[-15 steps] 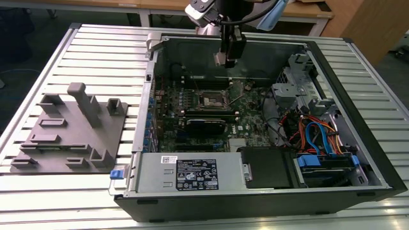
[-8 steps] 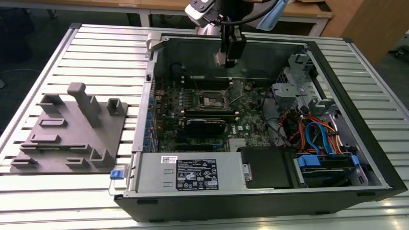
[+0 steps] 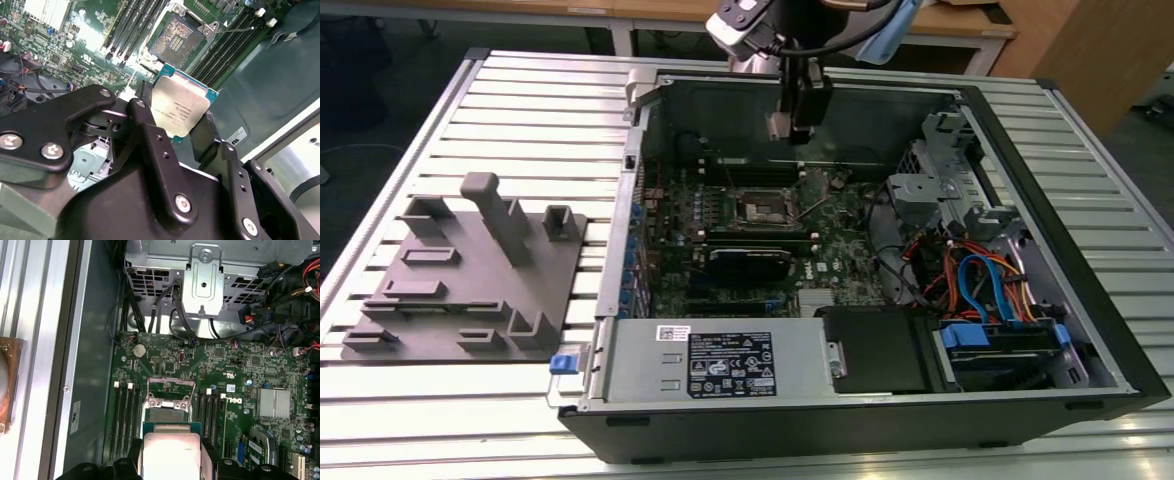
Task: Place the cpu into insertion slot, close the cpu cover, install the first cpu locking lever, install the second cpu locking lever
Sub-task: 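Place the cpu into insertion slot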
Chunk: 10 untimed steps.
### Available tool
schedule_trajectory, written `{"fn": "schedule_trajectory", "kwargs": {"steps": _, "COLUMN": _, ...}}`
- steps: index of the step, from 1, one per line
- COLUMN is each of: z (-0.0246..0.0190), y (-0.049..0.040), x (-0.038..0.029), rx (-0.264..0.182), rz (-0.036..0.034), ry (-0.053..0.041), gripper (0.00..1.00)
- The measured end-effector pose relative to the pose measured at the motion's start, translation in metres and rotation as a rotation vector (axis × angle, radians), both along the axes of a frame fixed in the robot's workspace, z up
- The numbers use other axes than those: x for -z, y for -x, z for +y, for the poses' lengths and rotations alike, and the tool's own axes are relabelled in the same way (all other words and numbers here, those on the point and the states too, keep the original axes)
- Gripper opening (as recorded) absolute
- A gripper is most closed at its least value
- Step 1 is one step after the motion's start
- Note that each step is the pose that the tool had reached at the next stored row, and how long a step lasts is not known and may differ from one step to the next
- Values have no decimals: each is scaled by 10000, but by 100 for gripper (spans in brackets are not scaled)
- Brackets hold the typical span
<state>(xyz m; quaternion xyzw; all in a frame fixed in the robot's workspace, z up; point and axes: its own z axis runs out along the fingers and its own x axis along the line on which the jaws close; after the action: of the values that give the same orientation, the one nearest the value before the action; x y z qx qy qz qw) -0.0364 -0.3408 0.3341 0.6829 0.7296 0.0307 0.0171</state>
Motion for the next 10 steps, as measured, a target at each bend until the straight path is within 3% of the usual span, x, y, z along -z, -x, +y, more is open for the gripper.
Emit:
{"fn": "schedule_trajectory", "kwargs": {"steps": 5, "z": 1, "y": 0, "x": 75, "rx": 135, "rz": 18, "ry": 2, "gripper": 54}}
{"fn": "schedule_trajectory", "kwargs": {"steps": 10, "z": 7, "y": 0, "x": 158, "rx": 158, "rz": 124, "ry": 13, "gripper": 54}}
